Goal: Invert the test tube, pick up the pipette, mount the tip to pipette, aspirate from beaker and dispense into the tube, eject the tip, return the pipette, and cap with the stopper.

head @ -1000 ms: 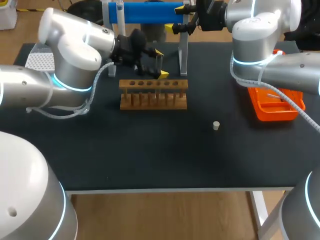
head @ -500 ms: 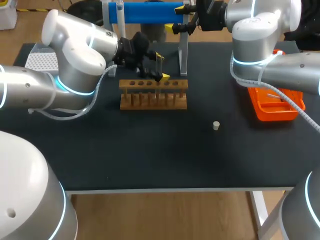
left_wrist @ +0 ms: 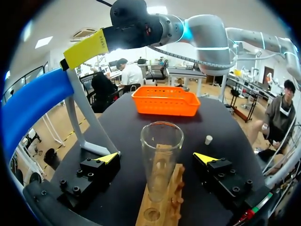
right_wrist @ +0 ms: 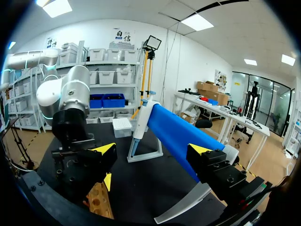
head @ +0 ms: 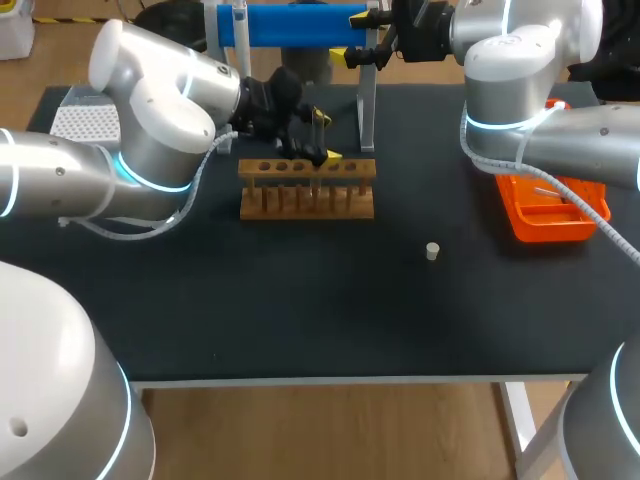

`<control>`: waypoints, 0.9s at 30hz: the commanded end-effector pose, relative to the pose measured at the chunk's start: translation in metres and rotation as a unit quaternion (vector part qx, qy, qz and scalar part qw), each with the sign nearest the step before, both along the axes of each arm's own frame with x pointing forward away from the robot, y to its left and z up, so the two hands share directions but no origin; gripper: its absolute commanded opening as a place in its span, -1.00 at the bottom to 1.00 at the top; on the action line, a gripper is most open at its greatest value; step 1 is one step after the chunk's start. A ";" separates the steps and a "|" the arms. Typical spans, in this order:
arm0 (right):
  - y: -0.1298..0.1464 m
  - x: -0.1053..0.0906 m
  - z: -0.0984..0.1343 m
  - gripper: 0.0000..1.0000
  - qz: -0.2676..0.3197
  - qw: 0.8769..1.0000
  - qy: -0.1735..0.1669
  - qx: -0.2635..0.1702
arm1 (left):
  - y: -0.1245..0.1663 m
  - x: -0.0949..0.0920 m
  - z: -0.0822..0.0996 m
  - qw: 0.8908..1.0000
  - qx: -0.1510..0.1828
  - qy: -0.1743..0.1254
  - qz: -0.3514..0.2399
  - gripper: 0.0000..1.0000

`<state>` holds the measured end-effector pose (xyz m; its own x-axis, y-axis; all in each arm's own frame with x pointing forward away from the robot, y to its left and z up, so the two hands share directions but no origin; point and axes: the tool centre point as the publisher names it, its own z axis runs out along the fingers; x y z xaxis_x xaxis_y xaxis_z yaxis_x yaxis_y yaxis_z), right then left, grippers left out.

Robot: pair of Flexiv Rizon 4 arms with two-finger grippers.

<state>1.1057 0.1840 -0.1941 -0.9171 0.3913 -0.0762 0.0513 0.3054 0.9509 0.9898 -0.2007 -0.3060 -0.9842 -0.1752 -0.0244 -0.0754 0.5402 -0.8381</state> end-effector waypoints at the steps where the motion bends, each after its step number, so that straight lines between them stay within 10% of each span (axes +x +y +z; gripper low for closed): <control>1: 0.000 0.000 0.000 1.00 0.000 1.000 0.000 0.000 | -0.001 0.004 -0.003 1.000 0.000 0.002 -0.004 1.00; 27: 0.000 0.000 0.000 1.00 0.000 1.000 0.000 0.000 | -0.002 0.004 -0.004 1.000 0.002 -0.008 -0.021 1.00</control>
<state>1.1057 0.1840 -0.1941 -0.9171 0.3913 -0.0762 0.0513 0.3054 0.9509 0.9940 -0.2024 -0.3104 -0.9902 -0.1341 -0.0399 -0.0401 0.5457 -0.8370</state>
